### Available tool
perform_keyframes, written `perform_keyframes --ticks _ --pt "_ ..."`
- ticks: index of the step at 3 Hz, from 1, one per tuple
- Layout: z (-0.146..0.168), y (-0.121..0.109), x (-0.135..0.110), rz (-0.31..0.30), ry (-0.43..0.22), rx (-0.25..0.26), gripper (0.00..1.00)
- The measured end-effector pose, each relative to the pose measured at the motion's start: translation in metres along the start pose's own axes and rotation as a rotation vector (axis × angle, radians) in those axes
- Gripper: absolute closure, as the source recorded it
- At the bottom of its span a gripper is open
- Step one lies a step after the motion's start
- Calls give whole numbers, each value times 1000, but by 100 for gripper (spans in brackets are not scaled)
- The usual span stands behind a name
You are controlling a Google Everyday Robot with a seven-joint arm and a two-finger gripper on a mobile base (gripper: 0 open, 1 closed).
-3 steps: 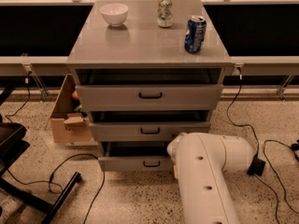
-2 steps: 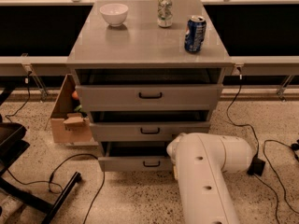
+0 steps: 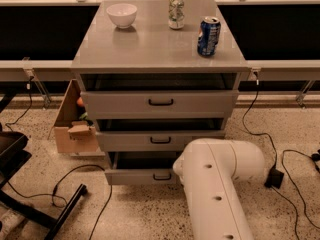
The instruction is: Open bottom drawer
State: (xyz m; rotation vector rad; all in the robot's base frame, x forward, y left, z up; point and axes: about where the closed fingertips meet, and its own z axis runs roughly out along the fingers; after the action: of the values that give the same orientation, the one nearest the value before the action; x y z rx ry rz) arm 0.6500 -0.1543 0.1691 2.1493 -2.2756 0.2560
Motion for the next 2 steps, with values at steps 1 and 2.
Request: perform_keyframes --ticks 1,2 --pt "-25 30 -1 -33 76 -13 50" --pt "-31 40 2 -29 94 -21 73"
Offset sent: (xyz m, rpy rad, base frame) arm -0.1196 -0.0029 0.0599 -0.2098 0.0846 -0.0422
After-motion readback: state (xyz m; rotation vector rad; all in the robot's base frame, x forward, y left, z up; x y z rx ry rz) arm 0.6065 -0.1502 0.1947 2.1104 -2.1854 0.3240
